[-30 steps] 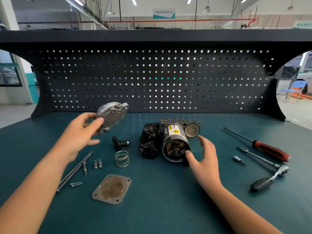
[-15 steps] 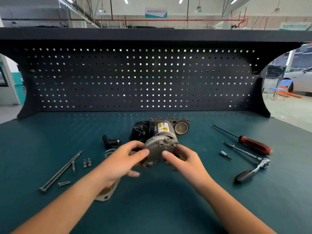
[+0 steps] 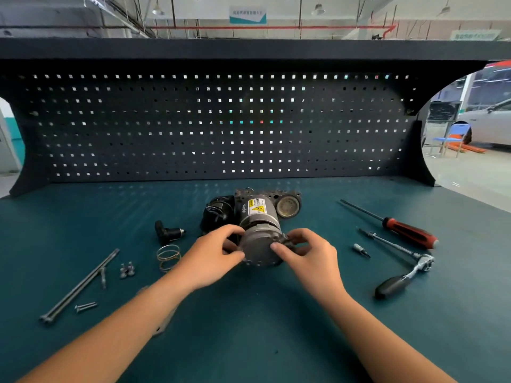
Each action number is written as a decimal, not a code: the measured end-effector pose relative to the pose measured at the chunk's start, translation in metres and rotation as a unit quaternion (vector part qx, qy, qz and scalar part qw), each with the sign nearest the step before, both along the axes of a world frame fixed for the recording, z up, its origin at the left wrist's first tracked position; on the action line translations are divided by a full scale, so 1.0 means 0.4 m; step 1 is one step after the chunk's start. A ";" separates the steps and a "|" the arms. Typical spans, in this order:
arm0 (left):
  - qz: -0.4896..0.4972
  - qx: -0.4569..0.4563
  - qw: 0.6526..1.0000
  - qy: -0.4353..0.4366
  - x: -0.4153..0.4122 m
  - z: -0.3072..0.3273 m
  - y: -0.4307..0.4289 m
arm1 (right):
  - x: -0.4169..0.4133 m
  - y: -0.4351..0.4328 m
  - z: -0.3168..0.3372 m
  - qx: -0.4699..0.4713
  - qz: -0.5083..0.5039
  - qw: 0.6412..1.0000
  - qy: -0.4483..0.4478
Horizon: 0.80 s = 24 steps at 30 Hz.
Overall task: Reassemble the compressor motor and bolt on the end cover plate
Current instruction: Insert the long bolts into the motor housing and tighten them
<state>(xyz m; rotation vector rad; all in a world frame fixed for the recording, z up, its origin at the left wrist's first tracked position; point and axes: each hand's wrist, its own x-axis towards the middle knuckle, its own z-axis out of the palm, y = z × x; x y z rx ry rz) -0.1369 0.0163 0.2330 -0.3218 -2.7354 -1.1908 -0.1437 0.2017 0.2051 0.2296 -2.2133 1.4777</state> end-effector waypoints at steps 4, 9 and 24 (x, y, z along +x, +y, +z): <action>0.050 0.048 0.997 0.028 -0.004 -0.028 -0.003 | -0.009 -0.015 -0.002 0.009 -0.003 1.000 0.008; 0.096 0.113 0.988 0.031 -0.019 -0.037 -0.015 | -0.018 -0.032 -0.007 0.000 -0.003 1.000 0.001; 0.054 0.513 0.825 -0.228 0.017 -0.067 0.085 | 0.011 -0.093 0.032 0.048 0.091 0.980 0.169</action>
